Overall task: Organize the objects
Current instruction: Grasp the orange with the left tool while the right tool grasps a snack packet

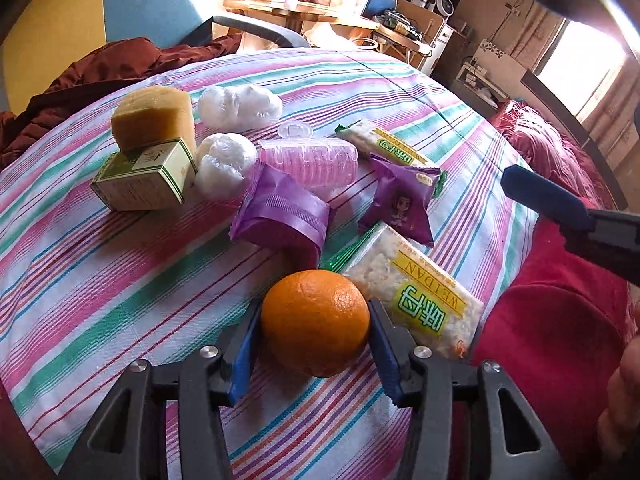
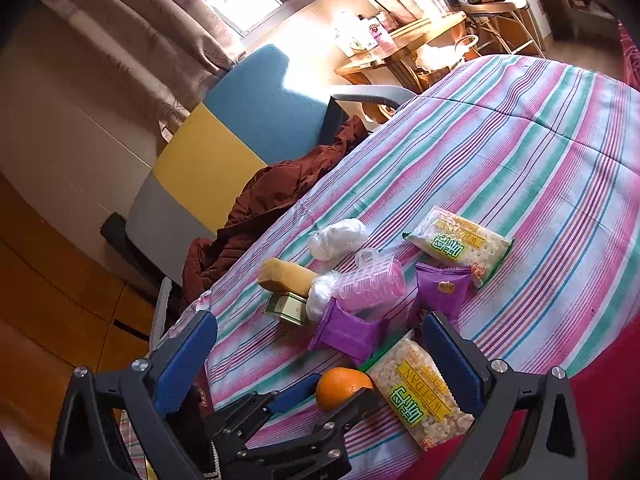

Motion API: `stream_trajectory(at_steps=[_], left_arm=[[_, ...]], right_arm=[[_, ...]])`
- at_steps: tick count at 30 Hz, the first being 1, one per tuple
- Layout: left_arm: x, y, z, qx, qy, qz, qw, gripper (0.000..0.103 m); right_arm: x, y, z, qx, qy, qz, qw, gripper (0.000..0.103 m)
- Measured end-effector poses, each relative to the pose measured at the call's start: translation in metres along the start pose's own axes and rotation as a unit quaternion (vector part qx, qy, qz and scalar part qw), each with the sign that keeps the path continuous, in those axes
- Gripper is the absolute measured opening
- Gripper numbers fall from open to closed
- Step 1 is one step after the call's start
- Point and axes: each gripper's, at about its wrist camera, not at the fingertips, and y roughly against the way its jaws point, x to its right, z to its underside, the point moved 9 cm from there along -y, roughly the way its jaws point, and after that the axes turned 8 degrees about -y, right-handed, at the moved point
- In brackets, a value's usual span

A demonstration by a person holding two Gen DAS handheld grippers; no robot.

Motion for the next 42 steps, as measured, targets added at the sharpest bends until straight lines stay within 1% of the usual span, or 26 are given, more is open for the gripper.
stream_trajectory(at_steps=[3,6,9,11,13,15,17,19,22,26,27,28,29,30,31,34,36,39,42], left_arm=[[-0.004,0.009,0.008,0.005,0.003,-0.007,1.0,0.051],[-0.015,0.021,0.023,0.006,0.029,-0.014,0.9995,0.051],[-0.026,0.035,0.041,0.009,0.047,-0.029,0.9984,0.051],[-0.03,0.045,0.052,0.009,0.054,-0.038,0.9978,0.051],[-0.034,0.054,0.063,0.008,0.062,-0.039,0.9973,0.051],[-0.034,0.064,0.072,0.012,0.061,-0.042,0.9972,0.051],[-0.034,0.073,0.077,0.021,0.056,-0.045,0.9972,0.051],[-0.034,0.079,0.081,0.026,0.056,-0.044,0.9971,0.051],[-0.032,0.086,0.085,0.032,0.058,-0.04,0.997,0.051],[-0.028,0.1,0.087,0.046,0.057,-0.035,0.9967,0.051],[-0.025,0.105,0.088,0.05,0.057,-0.034,0.9965,0.051],[-0.025,0.109,0.089,0.054,0.057,-0.035,0.9963,0.051],[-0.024,0.113,0.09,0.058,0.057,-0.036,0.996,0.051],[-0.025,0.118,0.092,0.062,0.059,-0.037,0.9957,0.051],[-0.027,0.122,0.094,0.065,0.062,-0.037,0.9953,0.051],[-0.035,0.134,0.099,0.075,0.075,-0.041,0.9934,0.051],[-0.042,0.144,0.103,0.083,0.087,-0.044,0.9918,0.051],[-0.052,0.162,0.108,0.098,0.103,-0.052,0.9885,0.051],[-0.065,0.177,0.113,0.11,0.121,-0.064,0.9844,0.051]], right_arm=[[0.0,-0.001,0.001,-0.003,0.003,0.004,1.0,0.103],[0.001,-0.005,0.002,-0.01,0.01,0.017,1.0,0.103],[0.004,-0.011,0.005,-0.023,0.012,0.036,0.999,0.103],[0.009,-0.02,0.01,-0.048,0.013,0.056,0.997,0.103],[0.015,-0.032,0.018,-0.087,0.018,0.086,0.992,0.103],[0.024,-0.047,0.032,-0.143,0.031,0.127,0.981,0.103],[0.03,-0.058,0.045,-0.195,0.057,0.164,0.965,0.103],[0.033,-0.064,0.052,-0.218,0.089,0.192,0.953,0.103],[0.042,-0.07,0.06,-0.241,0.135,0.245,0.929,0.103],[0.052,-0.077,0.071,-0.259,0.161,0.288,0.908,0.102],[0.055,-0.079,0.073,-0.263,0.166,0.296,0.903,0.094],[0.057,-0.08,0.075,-0.268,0.171,0.304,0.898,0.081],[0.059,-0.081,0.078,-0.272,0.178,0.312,0.893,0.074],[0.058,-0.081,0.081,-0.275,0.181,0.309,0.892,0.064],[0.057,-0.08,0.081,-0.275,0.185,0.304,0.893,0.058],[0.052,-0.074,0.08,-0.264,0.191,0.296,0.898,0.053],[0.047,-0.068,0.078,-0.253,0.195,0.287,0.903,0.05],[0.035,-0.055,0.072,-0.228,0.199,0.265,0.915,0.045],[0.019,-0.041,0.065,-0.204,0.202,0.237,0.928,0.045]])
